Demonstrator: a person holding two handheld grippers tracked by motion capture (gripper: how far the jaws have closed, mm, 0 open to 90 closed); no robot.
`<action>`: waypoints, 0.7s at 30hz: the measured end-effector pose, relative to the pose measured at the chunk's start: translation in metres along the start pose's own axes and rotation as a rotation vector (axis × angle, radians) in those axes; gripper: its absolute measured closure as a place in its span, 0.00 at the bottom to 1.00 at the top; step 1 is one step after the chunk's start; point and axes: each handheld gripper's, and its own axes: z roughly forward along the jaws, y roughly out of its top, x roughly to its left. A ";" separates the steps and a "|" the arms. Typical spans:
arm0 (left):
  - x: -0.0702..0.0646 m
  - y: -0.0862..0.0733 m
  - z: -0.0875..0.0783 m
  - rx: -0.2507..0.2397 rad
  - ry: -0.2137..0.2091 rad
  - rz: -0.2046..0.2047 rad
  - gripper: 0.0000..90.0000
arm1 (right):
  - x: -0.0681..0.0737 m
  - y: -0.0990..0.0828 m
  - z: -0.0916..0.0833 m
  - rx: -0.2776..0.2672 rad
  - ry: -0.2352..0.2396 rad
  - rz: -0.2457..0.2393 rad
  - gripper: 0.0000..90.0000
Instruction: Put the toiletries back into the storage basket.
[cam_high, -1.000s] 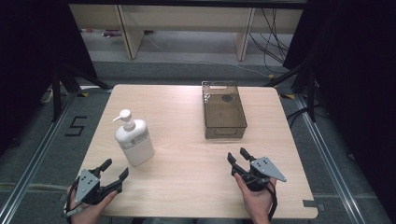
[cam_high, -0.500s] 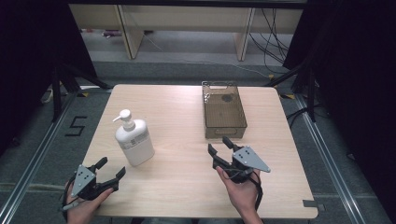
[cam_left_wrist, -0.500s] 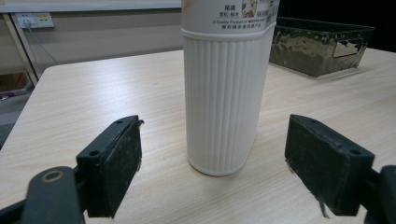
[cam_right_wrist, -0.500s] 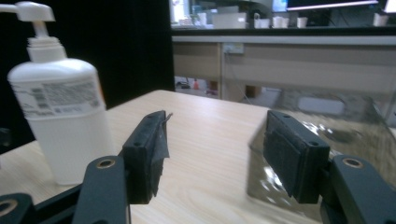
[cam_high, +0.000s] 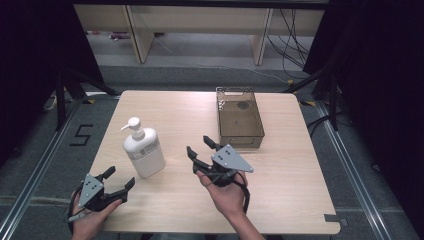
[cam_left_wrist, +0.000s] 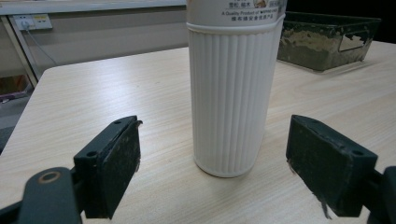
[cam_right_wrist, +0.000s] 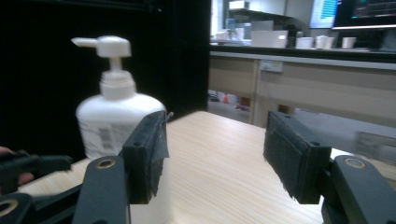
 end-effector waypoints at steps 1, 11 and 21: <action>0.000 0.000 0.000 -0.001 0.002 0.003 0.19 | 0.010 0.003 0.011 0.024 0.026 0.034 0.45; 0.000 0.000 0.000 -0.003 0.006 0.002 0.19 | 0.035 0.013 0.054 0.002 0.075 -0.004 0.46; 0.000 0.000 0.000 -0.006 0.010 0.007 0.19 | 0.047 0.020 0.075 0.041 0.117 0.050 0.46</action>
